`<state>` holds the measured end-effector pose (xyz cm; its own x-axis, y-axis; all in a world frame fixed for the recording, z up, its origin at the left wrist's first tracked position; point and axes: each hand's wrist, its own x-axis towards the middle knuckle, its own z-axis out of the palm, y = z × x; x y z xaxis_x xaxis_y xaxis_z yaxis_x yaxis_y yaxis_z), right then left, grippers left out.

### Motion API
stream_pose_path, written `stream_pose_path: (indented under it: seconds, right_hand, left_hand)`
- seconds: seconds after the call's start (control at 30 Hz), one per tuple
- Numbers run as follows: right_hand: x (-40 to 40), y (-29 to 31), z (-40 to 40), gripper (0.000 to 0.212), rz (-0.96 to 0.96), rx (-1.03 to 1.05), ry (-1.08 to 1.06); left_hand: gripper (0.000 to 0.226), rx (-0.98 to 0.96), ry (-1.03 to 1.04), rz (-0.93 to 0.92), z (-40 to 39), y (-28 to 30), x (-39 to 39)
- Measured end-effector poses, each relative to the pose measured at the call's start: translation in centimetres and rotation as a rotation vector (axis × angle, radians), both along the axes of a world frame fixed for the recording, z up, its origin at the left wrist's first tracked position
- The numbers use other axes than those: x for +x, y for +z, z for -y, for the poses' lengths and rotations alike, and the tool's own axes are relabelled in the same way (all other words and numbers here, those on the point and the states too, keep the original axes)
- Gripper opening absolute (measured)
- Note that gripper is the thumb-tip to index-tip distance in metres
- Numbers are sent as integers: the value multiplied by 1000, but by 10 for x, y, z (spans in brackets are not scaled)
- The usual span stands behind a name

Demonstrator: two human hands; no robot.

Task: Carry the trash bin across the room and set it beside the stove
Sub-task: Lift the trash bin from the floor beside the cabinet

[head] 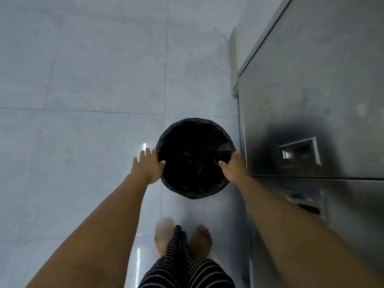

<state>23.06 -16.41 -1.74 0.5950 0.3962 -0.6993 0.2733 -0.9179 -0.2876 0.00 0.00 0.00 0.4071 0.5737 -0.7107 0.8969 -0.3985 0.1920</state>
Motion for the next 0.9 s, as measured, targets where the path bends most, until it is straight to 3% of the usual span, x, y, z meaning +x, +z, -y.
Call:
stream_pose_path:
  seconds: [0.17, 0.33, 0.43, 0.6, 0.73, 0.9]
  right_hand:
    - [0, -44, 0, 89, -34, 79, -197]
    - [12, -60, -9, 75, -44, 245, -435]
    - [17, -36, -22, 69, -66, 271, -479]
    - [19, 47, -37, 75, -64, 281, -463]
    - [19, 152, -48, 67, -59, 272, -448]
    - [22, 273, -66, 73, -45, 332, -423]
  left_hand:
    - [64, -66, 287, -54, 0, -55, 4]
    - [53, -296, 814, 277, 4, -62, 29]
    - [62, -351, 959, 389, -2, -40, 35]
    - [66, -336, 1029, 484, -10, 36, 33]
    - [84, -321, 1059, 577, -19, 134, 35]
    - [95, -298, 1061, 687, -38, 254, 34]
